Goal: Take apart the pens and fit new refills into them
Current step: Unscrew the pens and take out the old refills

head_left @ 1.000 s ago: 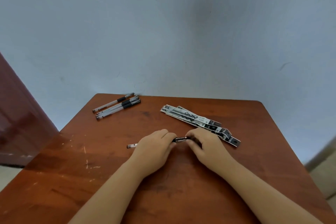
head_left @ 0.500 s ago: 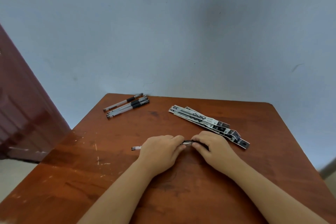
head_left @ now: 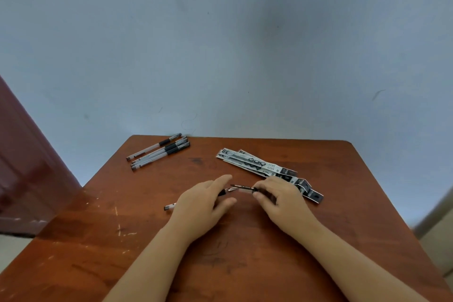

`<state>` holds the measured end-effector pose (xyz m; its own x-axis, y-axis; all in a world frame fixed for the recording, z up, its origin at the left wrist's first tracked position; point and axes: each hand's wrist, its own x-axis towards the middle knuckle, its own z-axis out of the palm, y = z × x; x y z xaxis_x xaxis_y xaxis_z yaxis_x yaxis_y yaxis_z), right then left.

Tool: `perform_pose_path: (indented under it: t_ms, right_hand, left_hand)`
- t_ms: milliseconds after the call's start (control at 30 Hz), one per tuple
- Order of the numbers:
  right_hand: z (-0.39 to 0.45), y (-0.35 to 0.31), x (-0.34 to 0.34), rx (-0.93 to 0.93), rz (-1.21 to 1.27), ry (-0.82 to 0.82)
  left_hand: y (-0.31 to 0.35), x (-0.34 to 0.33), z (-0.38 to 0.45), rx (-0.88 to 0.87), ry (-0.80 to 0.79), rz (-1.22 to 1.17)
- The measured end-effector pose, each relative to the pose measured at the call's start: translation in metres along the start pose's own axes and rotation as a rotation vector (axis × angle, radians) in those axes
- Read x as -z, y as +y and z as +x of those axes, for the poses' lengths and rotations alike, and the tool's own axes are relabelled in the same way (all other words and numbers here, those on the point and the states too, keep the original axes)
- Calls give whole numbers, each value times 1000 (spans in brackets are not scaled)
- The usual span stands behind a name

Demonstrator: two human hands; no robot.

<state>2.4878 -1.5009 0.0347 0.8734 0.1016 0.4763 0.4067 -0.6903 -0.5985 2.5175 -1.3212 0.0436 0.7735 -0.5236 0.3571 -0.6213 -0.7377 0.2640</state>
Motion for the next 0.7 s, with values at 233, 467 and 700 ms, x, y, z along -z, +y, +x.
perform_pose_path:
  t_ms: [233,467,700]
  right_hand:
    - [1,4,-1,-87,-101,76]
    - [2,2,-10,-60,-455,30]
    - [15,6,4,12,-521,67]
  left_hand:
    - [-13,8,2,202,92,-51]
    - [-16,7,2,169,128,-33]
    - [-11,9,3,163,101,-46]
